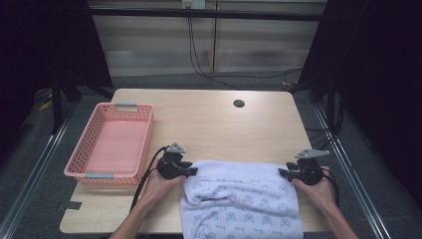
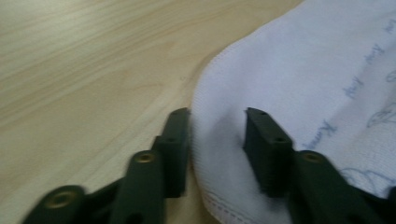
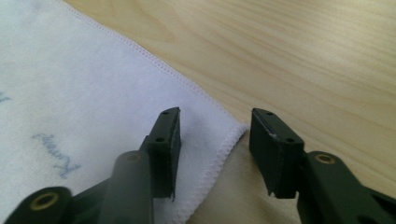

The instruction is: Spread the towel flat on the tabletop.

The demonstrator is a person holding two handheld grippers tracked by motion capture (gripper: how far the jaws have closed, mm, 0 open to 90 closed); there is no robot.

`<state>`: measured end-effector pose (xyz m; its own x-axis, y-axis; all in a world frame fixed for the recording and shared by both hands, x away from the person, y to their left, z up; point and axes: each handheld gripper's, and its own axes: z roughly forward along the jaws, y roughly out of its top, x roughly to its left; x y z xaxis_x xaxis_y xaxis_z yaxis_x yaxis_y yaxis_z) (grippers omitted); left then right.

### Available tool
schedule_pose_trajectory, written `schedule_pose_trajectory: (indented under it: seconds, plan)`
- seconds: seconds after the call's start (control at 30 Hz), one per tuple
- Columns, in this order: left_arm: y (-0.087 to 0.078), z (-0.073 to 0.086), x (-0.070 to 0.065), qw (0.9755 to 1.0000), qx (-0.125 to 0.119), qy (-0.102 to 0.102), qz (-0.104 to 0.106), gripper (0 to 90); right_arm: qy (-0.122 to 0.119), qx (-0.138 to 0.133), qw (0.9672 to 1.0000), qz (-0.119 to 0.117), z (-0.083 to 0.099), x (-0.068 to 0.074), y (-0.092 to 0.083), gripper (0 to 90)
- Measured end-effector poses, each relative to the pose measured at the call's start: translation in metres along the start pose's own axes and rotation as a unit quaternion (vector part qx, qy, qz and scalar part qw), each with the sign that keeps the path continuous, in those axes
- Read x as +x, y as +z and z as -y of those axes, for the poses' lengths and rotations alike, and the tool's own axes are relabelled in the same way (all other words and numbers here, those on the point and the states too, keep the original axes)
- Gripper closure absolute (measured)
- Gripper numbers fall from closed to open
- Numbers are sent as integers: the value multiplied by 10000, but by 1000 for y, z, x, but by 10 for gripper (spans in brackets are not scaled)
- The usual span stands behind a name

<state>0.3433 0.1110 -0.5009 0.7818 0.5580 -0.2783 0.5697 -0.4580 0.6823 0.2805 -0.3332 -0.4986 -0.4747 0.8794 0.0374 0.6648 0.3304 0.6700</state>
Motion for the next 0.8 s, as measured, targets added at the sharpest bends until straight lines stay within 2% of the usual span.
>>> schedule_pose_trajectory:
  seconds: [0.03,0.07,0.1,0.13,0.17,0.2,0.23,0.3,0.37,0.4,0.43,0.57,0.63,0.73,0.8]
  plan:
    - [-1,0,-1,10000,-32,19,-64,736,-13,-5,10000,-55,0,1,0,665]
    - [-1,0,-1,10000,-32,19,-64,785,-13,-5,10000,-55,0,1,0,665]
    - [-3,-2,-1,10000,-84,41,-10,785,-5,-41,9999,-139,0,2,0,719]
    - [-5,-3,0,9999,-151,6,-5,824,51,4,9997,-230,-2,3,1,795]
    - [-7,-4,0,9998,-210,13,24,833,45,-6,9996,-296,-3,4,1,833]
    - [-13,-7,0,9992,-384,24,-54,840,80,-94,9993,-349,-6,4,-1,855]
    - [-13,-7,0,9992,-384,24,-54,844,80,-94,9993,-349,-6,4,-1,855]
    - [-18,-10,1,9984,-558,-52,-2,846,115,-337,9986,-391,-11,4,-7,861]
    - [-26,-15,2,9980,-636,-11,-49,847,178,-617,9971,-419,-19,1,-17,863]
    - [-35,-23,1,9970,-764,49,-106,850,154,-765,9960,-426,-28,-1,-25,863]
    - [-35,-23,1,9970,-764,49,-106,853,154,-765,9960,-426,-28,-1,-25,863]
    - [-57,-44,0,9939,-1062,202,-202,856,216,-1410,9886,-481,-56,-9,-47,864]
    - [-68,-55,1,9922,-1183,268,-272,857,265,-1616,9853,-494,-67,-13,-55,864]
    - [-81,-71,6,9864,-1615,213,-208,862,287,-1888,9804,-490,-89,-19,-65,864]
    - [-84,-80,7,9851,-1670,288,-280,864,320,-2070,9765,-514,-102,-23,-68,864]
